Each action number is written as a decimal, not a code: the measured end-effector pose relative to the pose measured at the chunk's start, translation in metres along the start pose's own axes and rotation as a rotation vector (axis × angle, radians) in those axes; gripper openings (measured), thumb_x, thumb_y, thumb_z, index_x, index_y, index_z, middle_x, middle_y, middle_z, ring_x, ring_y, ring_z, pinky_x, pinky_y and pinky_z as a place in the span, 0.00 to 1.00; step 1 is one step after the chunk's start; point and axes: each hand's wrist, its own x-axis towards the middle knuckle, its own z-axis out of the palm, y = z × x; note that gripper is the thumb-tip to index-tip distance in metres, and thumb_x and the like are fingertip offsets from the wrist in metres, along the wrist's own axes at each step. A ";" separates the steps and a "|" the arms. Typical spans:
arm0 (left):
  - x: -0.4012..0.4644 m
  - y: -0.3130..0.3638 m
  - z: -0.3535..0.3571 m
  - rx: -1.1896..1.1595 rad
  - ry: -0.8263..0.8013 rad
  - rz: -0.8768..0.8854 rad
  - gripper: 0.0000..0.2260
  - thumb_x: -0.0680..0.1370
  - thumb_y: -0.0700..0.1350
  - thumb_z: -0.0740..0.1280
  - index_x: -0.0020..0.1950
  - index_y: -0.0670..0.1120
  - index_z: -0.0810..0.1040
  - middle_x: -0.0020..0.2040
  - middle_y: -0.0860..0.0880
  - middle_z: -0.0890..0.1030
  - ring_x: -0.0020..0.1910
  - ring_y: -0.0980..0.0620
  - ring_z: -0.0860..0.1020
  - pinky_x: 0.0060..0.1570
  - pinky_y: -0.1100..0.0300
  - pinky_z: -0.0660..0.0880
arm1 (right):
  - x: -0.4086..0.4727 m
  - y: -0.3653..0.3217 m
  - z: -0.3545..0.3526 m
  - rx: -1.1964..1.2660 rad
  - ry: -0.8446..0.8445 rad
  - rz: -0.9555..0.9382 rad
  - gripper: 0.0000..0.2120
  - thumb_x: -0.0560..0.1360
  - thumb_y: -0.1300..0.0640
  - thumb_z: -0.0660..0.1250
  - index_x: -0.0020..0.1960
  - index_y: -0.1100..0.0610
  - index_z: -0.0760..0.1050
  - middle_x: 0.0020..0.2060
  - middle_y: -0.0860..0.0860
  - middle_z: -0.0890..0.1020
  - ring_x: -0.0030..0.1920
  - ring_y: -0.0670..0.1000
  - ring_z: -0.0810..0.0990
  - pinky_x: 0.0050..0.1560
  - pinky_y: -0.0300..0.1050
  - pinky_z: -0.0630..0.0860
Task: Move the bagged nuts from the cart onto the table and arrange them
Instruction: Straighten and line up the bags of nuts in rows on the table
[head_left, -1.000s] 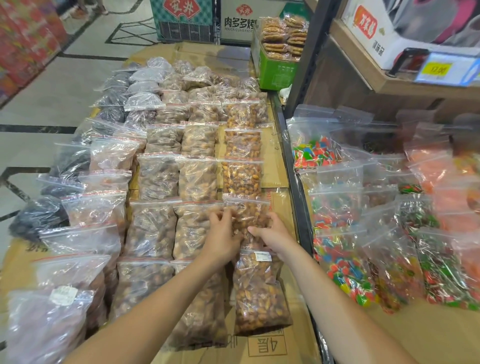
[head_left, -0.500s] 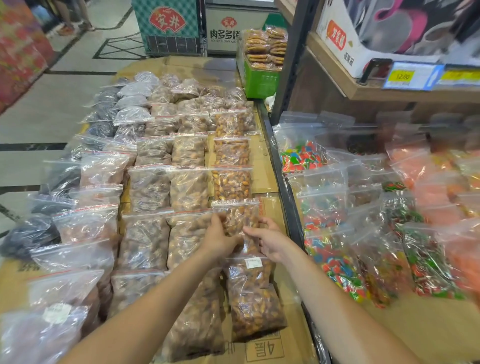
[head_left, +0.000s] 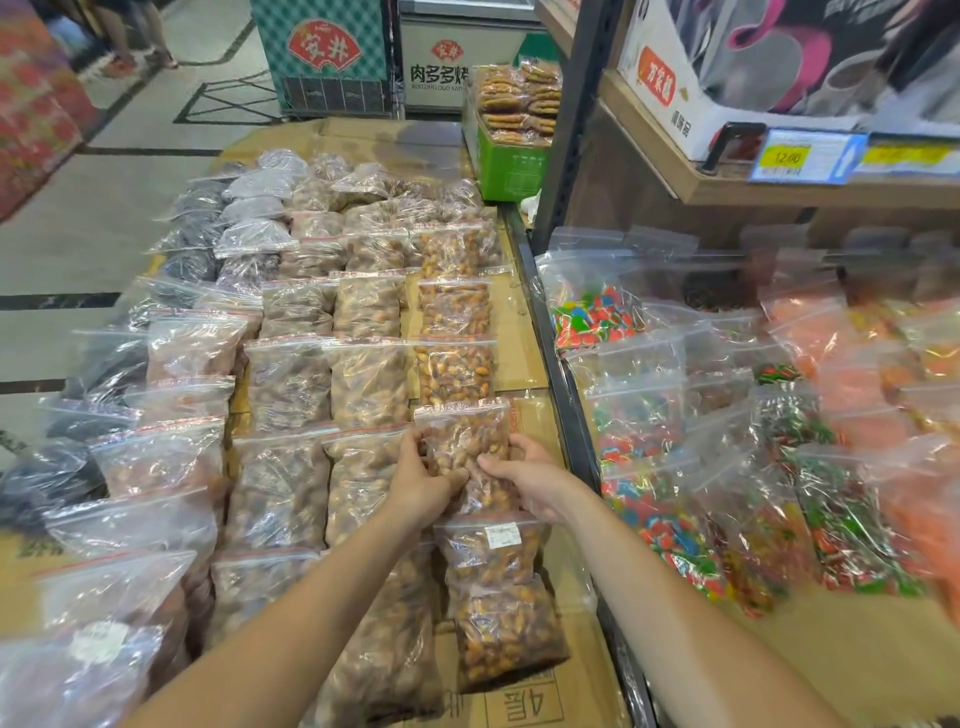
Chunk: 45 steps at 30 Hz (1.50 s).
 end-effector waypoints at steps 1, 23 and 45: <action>0.000 0.000 -0.001 0.014 -0.038 -0.019 0.29 0.78 0.38 0.72 0.70 0.56 0.61 0.50 0.42 0.82 0.37 0.48 0.81 0.34 0.52 0.78 | -0.001 -0.001 0.000 -0.005 0.011 -0.025 0.34 0.72 0.59 0.80 0.73 0.53 0.68 0.58 0.55 0.83 0.55 0.55 0.86 0.60 0.62 0.82; -0.007 -0.015 -0.013 1.322 -0.018 0.428 0.31 0.82 0.49 0.65 0.82 0.51 0.54 0.82 0.44 0.54 0.75 0.36 0.62 0.70 0.45 0.69 | -0.005 0.020 0.002 -0.477 0.081 -0.296 0.47 0.76 0.53 0.76 0.82 0.36 0.47 0.64 0.43 0.75 0.58 0.44 0.80 0.53 0.42 0.80; -0.011 -0.013 -0.013 1.423 -0.119 0.333 0.26 0.84 0.61 0.48 0.81 0.64 0.42 0.84 0.51 0.42 0.81 0.34 0.44 0.74 0.30 0.43 | -0.029 0.021 0.005 -0.852 0.074 -0.347 0.36 0.80 0.52 0.72 0.82 0.44 0.58 0.79 0.50 0.62 0.75 0.53 0.70 0.73 0.48 0.67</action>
